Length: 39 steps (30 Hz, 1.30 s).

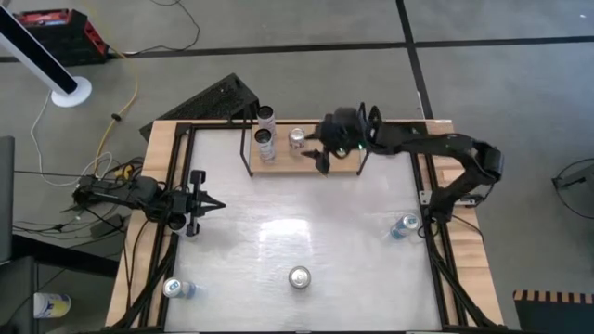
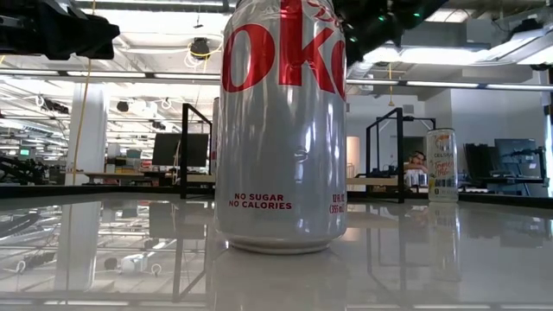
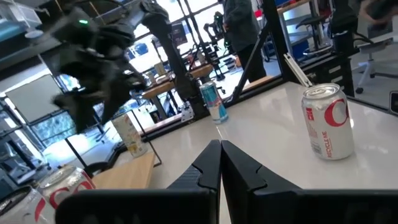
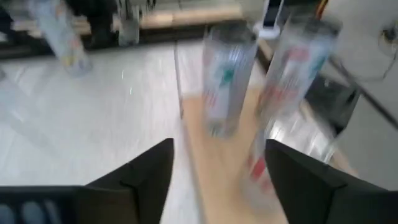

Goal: Place canned beverage on shelf
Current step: Put the top red-silver soda can on the shelf

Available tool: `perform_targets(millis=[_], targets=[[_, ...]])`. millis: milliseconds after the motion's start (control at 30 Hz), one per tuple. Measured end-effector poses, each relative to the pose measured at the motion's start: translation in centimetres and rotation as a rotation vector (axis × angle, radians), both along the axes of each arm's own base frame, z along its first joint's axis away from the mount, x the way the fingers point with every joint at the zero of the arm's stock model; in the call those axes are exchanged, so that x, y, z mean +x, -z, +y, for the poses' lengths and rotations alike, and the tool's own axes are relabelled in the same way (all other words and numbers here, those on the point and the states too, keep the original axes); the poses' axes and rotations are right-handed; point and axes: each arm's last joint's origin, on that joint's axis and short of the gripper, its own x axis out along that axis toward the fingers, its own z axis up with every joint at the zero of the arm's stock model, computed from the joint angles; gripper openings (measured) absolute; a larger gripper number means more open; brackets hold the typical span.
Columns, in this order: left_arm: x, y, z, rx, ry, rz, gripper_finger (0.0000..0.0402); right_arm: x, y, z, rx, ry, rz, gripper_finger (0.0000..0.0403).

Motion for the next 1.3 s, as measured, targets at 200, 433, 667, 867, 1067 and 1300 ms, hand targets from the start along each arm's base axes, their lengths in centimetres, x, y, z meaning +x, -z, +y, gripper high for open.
perform_targets(millis=[200, 433, 667, 867, 1067, 1300], targets=[[0.0, 0.1, 0.0, -0.036, 0.005, 0.015, 0.0, -1.9, 3.6, 2.6, 0.056, 0.022, -0.122, 0.0165], [0.0, -0.1, 0.0, -0.041, 0.005, -0.007, 0.0, -0.6, 6.2, 3.5, 0.072, 0.027, -0.133, 0.0019], [0.0, -0.1, 0.0, -0.029, 0.003, -0.012, 0.0, 1.2, 9.0, 3.8, 0.063, 0.108, -0.044, 0.004], [0.0, -0.1, 0.0, -0.016, 0.002, -0.007, 0.0, 1.7, 9.4, 2.9, 0.039, 0.158, -0.067, 0.0014], [0.0, -0.1, 0.0, -0.001, -0.006, -0.006, 0.0, 2.0, 9.6, 1.8, 0.044, 0.199, -0.142, 0.0023], [0.0, -0.1, 0.0, 0.004, -0.007, -0.011, 0.0, 2.4, 9.6, 1.6, 0.042, 0.2, -0.152, 0.0017]])
